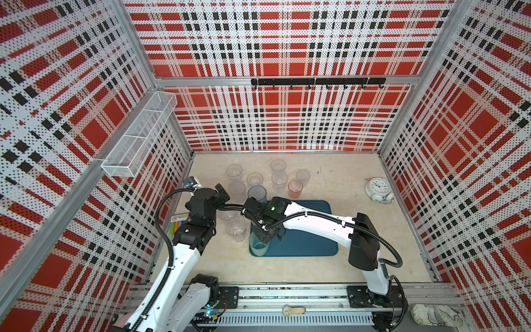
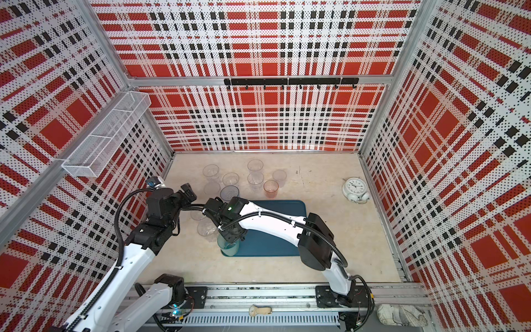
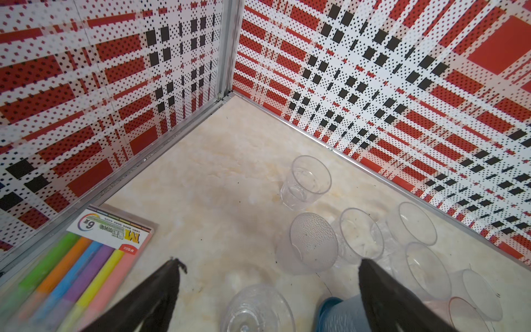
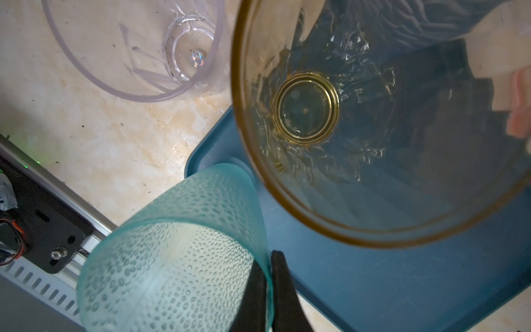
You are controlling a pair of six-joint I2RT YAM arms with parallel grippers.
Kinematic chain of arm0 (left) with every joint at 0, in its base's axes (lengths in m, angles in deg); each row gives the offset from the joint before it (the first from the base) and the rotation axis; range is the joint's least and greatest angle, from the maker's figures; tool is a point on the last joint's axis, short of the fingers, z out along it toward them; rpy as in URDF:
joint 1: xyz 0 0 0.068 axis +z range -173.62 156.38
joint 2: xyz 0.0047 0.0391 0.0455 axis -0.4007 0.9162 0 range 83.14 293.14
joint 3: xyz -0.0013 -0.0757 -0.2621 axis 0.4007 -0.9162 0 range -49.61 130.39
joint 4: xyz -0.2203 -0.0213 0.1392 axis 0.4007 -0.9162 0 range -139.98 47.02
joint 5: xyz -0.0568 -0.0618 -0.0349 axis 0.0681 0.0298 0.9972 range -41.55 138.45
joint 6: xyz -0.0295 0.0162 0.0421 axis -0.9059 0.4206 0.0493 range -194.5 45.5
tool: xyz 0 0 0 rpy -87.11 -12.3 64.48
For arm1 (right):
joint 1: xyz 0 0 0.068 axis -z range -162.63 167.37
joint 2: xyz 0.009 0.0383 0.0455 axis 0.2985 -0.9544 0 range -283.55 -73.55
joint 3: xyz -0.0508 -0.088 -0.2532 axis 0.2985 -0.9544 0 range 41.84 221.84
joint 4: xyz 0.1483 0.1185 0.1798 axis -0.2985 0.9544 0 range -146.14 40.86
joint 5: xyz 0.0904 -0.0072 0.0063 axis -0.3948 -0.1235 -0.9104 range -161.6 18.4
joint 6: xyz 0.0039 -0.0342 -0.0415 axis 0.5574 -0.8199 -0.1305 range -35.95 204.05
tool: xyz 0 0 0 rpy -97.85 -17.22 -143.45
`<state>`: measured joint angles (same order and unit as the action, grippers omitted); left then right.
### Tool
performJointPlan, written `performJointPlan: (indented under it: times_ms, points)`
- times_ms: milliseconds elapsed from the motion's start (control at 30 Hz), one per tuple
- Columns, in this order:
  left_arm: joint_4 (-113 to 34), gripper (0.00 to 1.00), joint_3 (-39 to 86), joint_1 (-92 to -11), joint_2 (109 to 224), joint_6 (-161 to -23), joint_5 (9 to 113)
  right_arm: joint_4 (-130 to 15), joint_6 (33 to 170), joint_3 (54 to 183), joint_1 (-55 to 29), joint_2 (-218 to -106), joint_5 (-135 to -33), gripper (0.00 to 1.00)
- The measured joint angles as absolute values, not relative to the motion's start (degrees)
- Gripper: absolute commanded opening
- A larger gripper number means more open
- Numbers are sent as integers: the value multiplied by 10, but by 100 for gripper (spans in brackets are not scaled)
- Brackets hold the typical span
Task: Place the glasses into the tray
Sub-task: Place the glass on the tray.
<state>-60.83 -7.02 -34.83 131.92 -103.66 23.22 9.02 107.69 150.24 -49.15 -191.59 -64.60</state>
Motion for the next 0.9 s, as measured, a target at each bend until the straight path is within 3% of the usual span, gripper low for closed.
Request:
performJointPlan:
  times_ms: [200, 433, 700, 900]
  points:
    - [-602, 99, -70, -350, 1319, -1039, 226, 87, 1074, 1503, -487, -1916, -639, 4]
    - [-599, 99, -72, -350, 1319, -1039, 224, 101, 1075, 1525, -485, -1916, -647, 15]
    - [-595, 98, -76, -350, 1319, -1039, 224, 102, 1082, 1530, -485, -1916, -661, 19]
    - [-593, 98, -79, -350, 1315, -1039, 222, 102, 1091, 1530, -485, -1916, -675, 28]
